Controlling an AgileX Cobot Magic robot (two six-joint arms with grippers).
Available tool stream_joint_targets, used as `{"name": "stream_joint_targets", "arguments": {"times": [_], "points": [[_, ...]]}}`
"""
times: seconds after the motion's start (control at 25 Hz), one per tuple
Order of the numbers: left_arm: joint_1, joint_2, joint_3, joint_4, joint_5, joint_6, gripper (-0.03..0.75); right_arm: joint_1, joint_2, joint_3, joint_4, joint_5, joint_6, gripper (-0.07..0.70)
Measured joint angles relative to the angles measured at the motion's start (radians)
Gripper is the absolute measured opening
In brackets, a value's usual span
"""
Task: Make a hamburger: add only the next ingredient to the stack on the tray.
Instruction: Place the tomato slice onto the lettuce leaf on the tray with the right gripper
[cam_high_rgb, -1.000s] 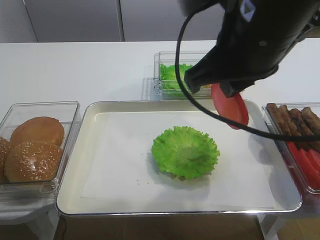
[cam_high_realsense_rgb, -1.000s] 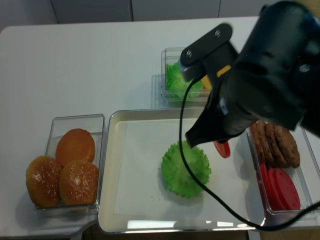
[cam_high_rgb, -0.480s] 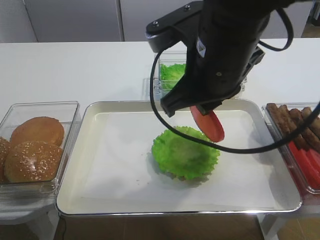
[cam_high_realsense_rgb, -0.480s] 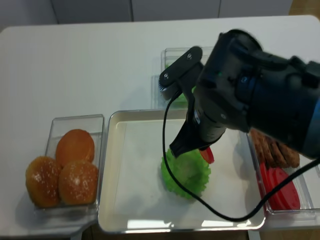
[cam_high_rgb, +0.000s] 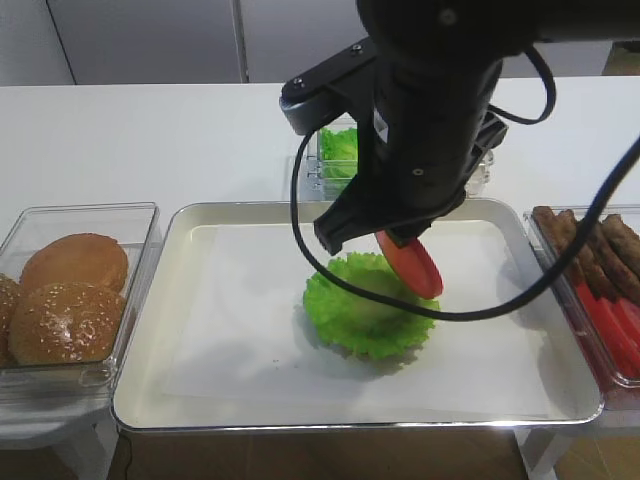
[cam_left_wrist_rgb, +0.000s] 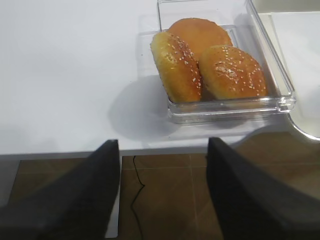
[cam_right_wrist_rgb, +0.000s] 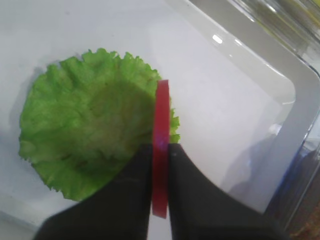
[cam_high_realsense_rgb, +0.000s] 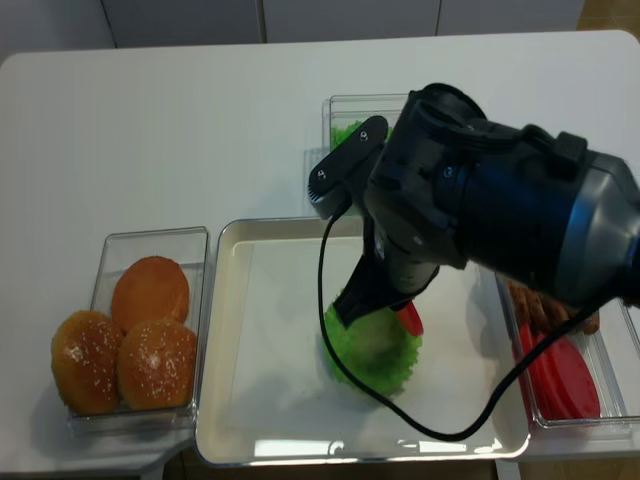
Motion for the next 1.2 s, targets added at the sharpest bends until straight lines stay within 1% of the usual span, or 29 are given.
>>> {"name": "stream_joint_targets", "arguments": {"times": [0.4, 0.52, 0.64, 1.04, 1.12, 1.2], "points": [[0.000, 0.000, 0.000, 0.000, 0.000, 0.000, 0.411, 0.002, 0.031, -0.004, 0.031, -0.007, -0.014, 0.062], [0.000, 0.000, 0.000, 0.000, 0.000, 0.000, 0.411, 0.002, 0.031, -0.004, 0.034, -0.007, -0.014, 0.081], [0.000, 0.000, 0.000, 0.000, 0.000, 0.000, 0.411, 0.002, 0.031, -0.004, 0.050, -0.002, -0.014, 0.141], [0.000, 0.000, 0.000, 0.000, 0.000, 0.000, 0.411, 0.002, 0.031, -0.004, 0.107, 0.009, -0.012, 0.414], [0.000, 0.000, 0.000, 0.000, 0.000, 0.000, 0.411, 0.002, 0.031, -0.004, 0.116, 0.012, -0.011, 0.461], [0.000, 0.000, 0.000, 0.000, 0.000, 0.000, 0.411, 0.002, 0.031, -0.004, 0.125, 0.014, -0.011, 0.488]]}}
